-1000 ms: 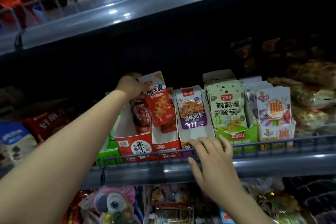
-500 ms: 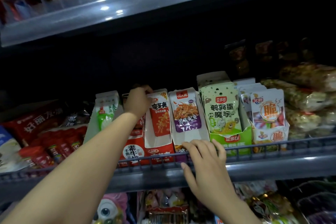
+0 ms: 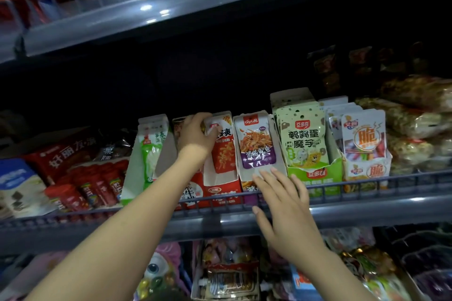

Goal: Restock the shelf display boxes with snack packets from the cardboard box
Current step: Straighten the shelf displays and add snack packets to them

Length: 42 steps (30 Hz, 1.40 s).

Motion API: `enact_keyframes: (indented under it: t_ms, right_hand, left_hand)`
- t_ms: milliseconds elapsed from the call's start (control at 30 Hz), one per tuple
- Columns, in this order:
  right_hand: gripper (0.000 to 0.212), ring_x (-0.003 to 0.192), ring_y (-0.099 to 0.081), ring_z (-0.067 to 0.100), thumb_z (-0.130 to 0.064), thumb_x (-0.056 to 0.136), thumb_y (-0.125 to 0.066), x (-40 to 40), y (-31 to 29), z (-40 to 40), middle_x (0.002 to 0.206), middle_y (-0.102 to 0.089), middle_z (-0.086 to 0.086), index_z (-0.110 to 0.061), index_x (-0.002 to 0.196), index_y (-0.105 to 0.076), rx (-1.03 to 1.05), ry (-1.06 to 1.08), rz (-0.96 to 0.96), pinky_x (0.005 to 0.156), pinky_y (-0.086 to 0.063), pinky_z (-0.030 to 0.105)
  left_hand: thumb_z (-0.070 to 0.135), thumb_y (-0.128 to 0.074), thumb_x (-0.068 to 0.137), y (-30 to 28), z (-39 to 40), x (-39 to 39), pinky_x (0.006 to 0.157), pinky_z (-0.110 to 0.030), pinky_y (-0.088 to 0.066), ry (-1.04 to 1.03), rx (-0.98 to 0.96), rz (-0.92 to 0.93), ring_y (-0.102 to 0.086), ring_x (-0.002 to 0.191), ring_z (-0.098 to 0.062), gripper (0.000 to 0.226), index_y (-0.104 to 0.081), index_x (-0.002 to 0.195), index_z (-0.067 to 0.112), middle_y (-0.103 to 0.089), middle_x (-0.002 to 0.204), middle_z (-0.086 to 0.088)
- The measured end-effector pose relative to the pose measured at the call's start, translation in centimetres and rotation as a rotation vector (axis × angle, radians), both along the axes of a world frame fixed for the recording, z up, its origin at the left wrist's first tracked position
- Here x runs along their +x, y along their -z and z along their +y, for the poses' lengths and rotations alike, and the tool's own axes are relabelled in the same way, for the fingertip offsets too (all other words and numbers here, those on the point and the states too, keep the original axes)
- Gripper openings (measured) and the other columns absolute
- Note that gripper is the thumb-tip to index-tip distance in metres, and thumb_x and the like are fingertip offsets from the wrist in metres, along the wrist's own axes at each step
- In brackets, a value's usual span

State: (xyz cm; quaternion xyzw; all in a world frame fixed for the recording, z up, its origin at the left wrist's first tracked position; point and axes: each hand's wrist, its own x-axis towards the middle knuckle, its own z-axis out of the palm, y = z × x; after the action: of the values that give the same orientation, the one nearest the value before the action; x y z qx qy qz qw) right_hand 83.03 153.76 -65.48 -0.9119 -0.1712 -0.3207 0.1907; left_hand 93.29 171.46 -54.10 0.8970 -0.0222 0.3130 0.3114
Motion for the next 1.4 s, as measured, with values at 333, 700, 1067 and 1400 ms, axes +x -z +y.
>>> enact_keyframes:
  t_ms: [333,700,1067,1400]
  right_hand:
    - [0.046,0.119,-0.044,0.013,-0.037,0.088,-0.038,-5.6,2.0,-0.5,0.124,-0.058,-0.003,-0.017,0.125,-0.056,0.230,-0.096,0.010,0.104,-0.028,0.028]
    - [0.032,0.110,-0.054,0.020,-0.023,0.091,-0.055,-13.8,12.8,-1.7,0.115,-0.061,0.002,-0.015,0.122,-0.058,0.173,-0.059,0.378,0.088,-0.043,0.028]
    - [0.034,0.107,-0.056,0.021,-0.034,0.095,-0.046,-19.3,28.3,-2.4,0.116,-0.063,0.005,-0.016,0.122,-0.058,0.136,0.076,0.918,0.091,-0.043,0.033]
    - [0.035,0.107,-0.057,0.016,-0.024,0.095,-0.051,-20.0,35.0,-3.6,0.125,-0.060,0.004,-0.019,0.129,-0.055,0.216,0.069,1.331,0.089,-0.043,0.023]
  left_hand:
    - [0.024,-0.058,0.091,4.8,-2.7,-14.1,0.101,-0.025,-0.038,0.180,-0.184,-0.112,-0.046,0.109,0.003,0.022,-0.059,0.113,0.027,-0.053,0.114,0.014]
    - [0.023,-0.058,0.089,22.5,-4.8,-23.7,0.096,-0.039,-0.042,0.095,-0.413,0.191,-0.053,0.099,-0.003,0.012,-0.063,0.099,0.026,-0.056,0.102,0.012]
    - [0.023,-0.062,0.088,40.0,-3.6,-28.3,0.085,-0.029,-0.048,0.046,-0.398,0.880,-0.061,0.098,-0.020,0.016,-0.066,0.100,0.014,-0.064,0.104,-0.005]
    - [0.023,-0.061,0.091,46.3,-3.0,-29.3,0.088,-0.022,-0.041,0.035,-0.461,1.290,-0.057,0.111,-0.023,0.033,-0.061,0.119,0.006,-0.061,0.123,-0.009]
